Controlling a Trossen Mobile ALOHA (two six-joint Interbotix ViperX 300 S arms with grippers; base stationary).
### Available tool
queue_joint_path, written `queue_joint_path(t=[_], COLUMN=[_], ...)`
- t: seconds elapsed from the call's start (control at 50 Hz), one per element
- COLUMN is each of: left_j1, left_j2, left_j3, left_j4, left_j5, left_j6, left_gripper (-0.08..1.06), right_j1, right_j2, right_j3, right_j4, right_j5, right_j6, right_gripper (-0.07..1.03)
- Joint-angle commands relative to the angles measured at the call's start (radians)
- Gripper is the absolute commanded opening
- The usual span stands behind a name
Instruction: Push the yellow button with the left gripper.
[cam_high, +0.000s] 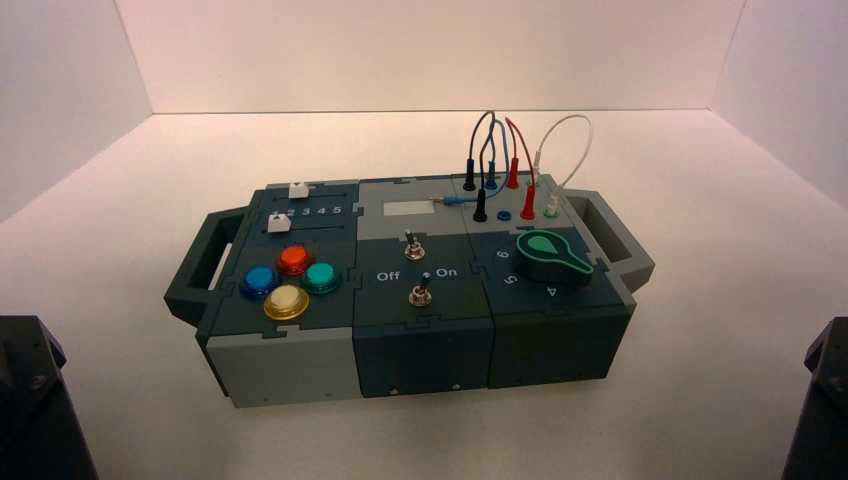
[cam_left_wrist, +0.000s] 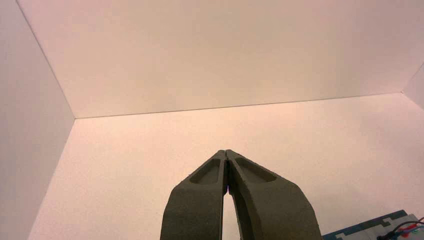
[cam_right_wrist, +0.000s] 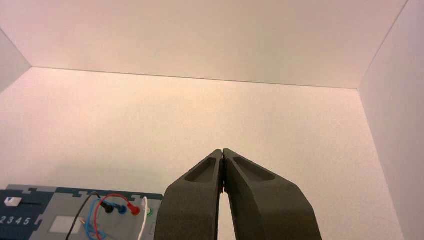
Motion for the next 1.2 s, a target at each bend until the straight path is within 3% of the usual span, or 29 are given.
queue_joint_path(t=[0.02, 0.46, 0.56, 0.72, 0.86, 0.98, 1.12, 1.2], left_j1=[-0.002, -0.005, -0.054, -0.201, -0.331, -0.391, -0.453, -0.456], left_j2=[0.003, -0.011, -0.011, -0.008, -0.038, -0.069, -0.107, -0.095], left_j3=[-0.021, -0.025, -0.069, -0.1, -0.1, -0.103, -0.127, -0.137], left_j4=[0.003, 0.003, 0.0, -0.011, -0.051, -0.094, -0.16, -0.175], left_j5=[-0.006, 0.031, 0.153, 0.416, 0.612, 0.739, 0.784, 0.818], left_j6=[0.003, 0.003, 0.003, -0.005, -0.028, -0.04, -0.057, -0.058], left_gripper=[-0.03, -0.03, -0.03, -0.03, -0.03, -0.03, -0.03, -0.03], right_j1=[0.003, 0.005, 0.023, 0.109, 0.201, 0.247, 0.305, 0.353], right_j2=[0.003, 0.014, 0.028, 0.064, 0.095, 0.114, 0.144, 0.169], right_j3=[-0.031, -0.032, -0.037, -0.049, -0.06, -0.064, -0.069, -0.077], right_j4=[0.005, 0.02, 0.031, 0.029, 0.028, 0.026, 0.028, 0.028], right_j5=[-0.003, 0.002, 0.017, 0.055, 0.089, 0.101, 0.12, 0.135], right_j6=[0.003, 0.003, 0.003, -0.002, -0.005, -0.005, -0.005, -0.005], right_gripper=[-0.02, -0.02, -0.02, -0.02, -0.02, -0.02, -0.02, -0.02])
